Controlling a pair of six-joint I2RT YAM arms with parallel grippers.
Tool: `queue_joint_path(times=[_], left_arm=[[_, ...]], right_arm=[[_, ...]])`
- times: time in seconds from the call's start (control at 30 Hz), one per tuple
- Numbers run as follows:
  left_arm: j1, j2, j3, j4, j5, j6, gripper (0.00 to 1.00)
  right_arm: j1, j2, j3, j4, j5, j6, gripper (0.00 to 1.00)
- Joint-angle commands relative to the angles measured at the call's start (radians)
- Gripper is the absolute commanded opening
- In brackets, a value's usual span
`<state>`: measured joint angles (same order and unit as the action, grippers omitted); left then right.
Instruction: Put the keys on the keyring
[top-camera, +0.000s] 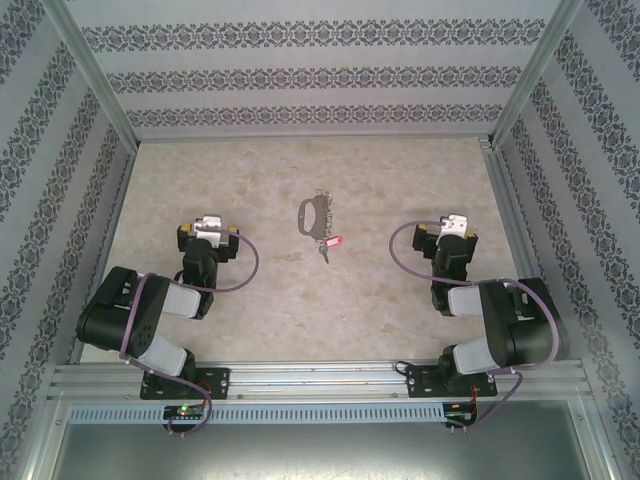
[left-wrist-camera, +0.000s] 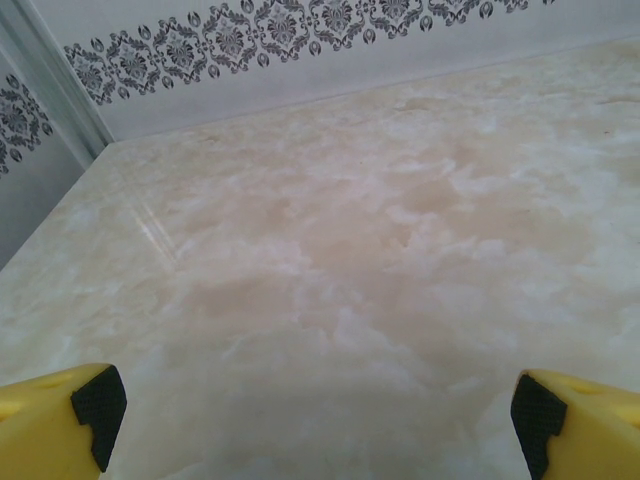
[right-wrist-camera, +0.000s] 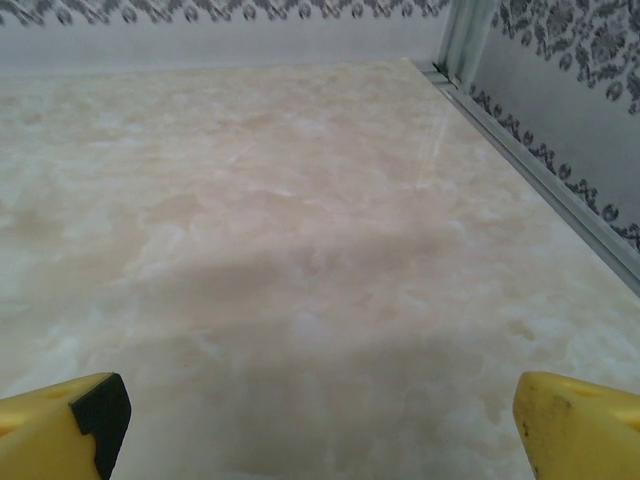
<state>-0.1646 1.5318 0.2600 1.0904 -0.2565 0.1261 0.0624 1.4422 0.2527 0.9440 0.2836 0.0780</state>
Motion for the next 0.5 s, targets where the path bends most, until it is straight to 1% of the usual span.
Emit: queue_joint_path(times=[0.0, 0.03, 0.07, 0.1, 0.13, 0.17, 0.23, 0.3, 0.33, 0.37, 0.4, 0.47], left_arm=[[0.040, 0.034, -0.040, 0.149, 0.089, -0.036, 1.00], [0.049, 0.073, -0.048, 0.199, 0.111, -0.038, 1.00], [0.049, 0.120, -0.053, 0.280, 0.120, -0.018, 1.00], [0.048, 0.121, -0.053, 0.292, 0.118, -0.017, 1.00], [0.049, 0.084, -0.043, 0.209, 0.122, -0.027, 1.00], [0.053, 0.054, -0.022, 0.120, 0.138, -0.034, 1.00], [0.074, 0.061, 0.019, 0.060, 0.164, -0.048, 1.00], [0.093, 0.050, 0.073, -0.062, 0.169, -0.073, 1.00], [0.115, 0.047, 0.113, -0.135, 0.191, -0.095, 1.00], [0.146, 0.051, 0.137, -0.178, 0.233, -0.119, 1.00], [0.169, 0.048, 0.143, -0.196, 0.268, -0.135, 1.00], [0.173, 0.052, 0.139, -0.183, 0.270, -0.134, 1.00]], right_arm=[[-0.035, 0.017, 0.004, 0.113, -0.100, 0.000, 0.98], [-0.044, 0.072, 0.003, 0.173, -0.088, 0.012, 0.98], [-0.048, 0.125, -0.002, 0.274, -0.097, 0.013, 0.98], [-0.048, 0.110, 0.006, 0.235, -0.116, 0.008, 0.98], [-0.050, 0.067, 0.028, 0.124, -0.130, 0.009, 0.98], [-0.057, 0.053, 0.047, 0.064, -0.152, 0.010, 0.98], [-0.059, 0.106, 0.067, 0.118, -0.177, 0.003, 0.98], [-0.056, 0.075, 0.085, -0.002, -0.187, -0.004, 0.98], [-0.056, 0.068, 0.114, -0.015, -0.187, -0.006, 0.98], [-0.055, 0.083, 0.106, 0.024, -0.184, -0.006, 0.98], [-0.054, 0.092, 0.100, 0.052, -0.182, -0.007, 0.98], [-0.043, 0.085, 0.101, 0.038, -0.164, -0.018, 0.98]])
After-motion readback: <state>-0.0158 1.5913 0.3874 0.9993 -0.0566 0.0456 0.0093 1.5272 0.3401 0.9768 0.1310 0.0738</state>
